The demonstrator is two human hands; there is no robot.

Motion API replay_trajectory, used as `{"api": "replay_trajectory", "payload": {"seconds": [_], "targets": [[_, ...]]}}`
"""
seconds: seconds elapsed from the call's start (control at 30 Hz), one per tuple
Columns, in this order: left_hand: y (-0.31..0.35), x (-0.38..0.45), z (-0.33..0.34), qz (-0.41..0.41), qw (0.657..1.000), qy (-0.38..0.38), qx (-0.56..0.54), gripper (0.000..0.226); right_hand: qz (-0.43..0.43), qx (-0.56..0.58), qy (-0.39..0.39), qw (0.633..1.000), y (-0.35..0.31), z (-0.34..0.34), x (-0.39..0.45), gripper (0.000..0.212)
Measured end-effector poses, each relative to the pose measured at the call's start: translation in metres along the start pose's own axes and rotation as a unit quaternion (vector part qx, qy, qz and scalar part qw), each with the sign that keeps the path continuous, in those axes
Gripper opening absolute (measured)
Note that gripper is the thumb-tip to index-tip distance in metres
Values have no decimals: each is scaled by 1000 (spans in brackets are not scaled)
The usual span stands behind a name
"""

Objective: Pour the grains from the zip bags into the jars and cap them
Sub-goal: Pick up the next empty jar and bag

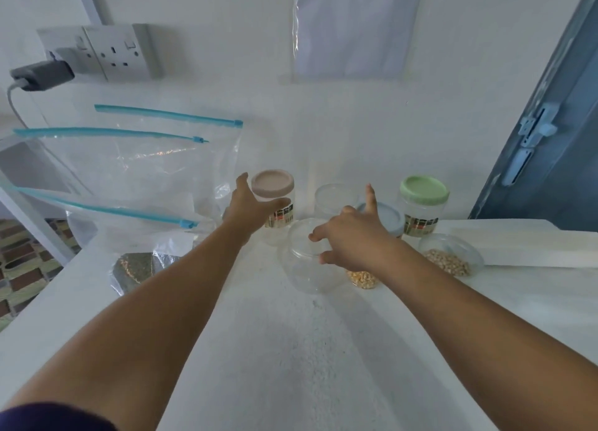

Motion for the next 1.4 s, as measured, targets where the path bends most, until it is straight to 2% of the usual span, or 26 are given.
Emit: {"api": "replay_trajectory", "payload": {"seconds": [0.03, 0.13, 0.3, 0.5, 0.57, 0.63, 0.7, 0.87, 0.97, 1.07, 1.17, 1.27, 1.4], "targets": [[0, 4, 3, 4, 1000, -10, -15, 128, -2, 1, 1, 1000, 0, 0, 0, 41], [-3, 14, 9, 36, 999, -8, -33, 101, -9, 5, 4, 1000, 0, 1, 0, 41], [-15, -5, 3, 46, 999, 9, -7, 104, -14, 4, 0, 1000, -1, 3, 0, 44], [-22, -70, -2, 92, 996, 16, 4, 89, -15, 15, 13, 1000, -5, -6, -4, 59], [-20, -93, -1, 106, 994, 10, 4, 87, -10, 50, 46, 998, -8, -17, -7, 65], [-18, -115, 0, 118, 993, 4, 9, 84, -16, 132, 74, 988, -16, -29, -9, 70], [-20, -131, 2, 115, 993, -7, 7, 86, -31, 189, 66, 979, -31, -35, -9, 77], [-34, -148, 1, 101, 993, -62, -13, 109, -69, 199, 17, 977, -69, -36, -10, 82], [-33, -149, 1, 126, 982, -125, -66, 109, -72, 191, 5, 979, -74, -37, -14, 84], [-27, -151, 3, 154, 976, -143, -57, 109, -64, 170, -17, 983, -75, -38, -19, 91], [-24, -151, 10, 167, 975, -144, -38, 116, -41, 129, -1, 991, -81, -45, -28, 99], [-25, -148, 14, 174, 972, -154, -25, 136, -28, 121, 25, 992, -87, -49, -34, 92], [-21, -146, 18, 192, 967, -168, -14, 108, -8, 134, 29, 990, -83, -49, -39, 86]]}}
Point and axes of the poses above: each hand's wrist, its own x-axis towards the middle knuckle, its own z-axis out of the palm, y = z × x, the point moved 10 cm from there along x, towards the middle knuckle, and after that the axes turned 15 degrees about -y, right-handed, at the moved point
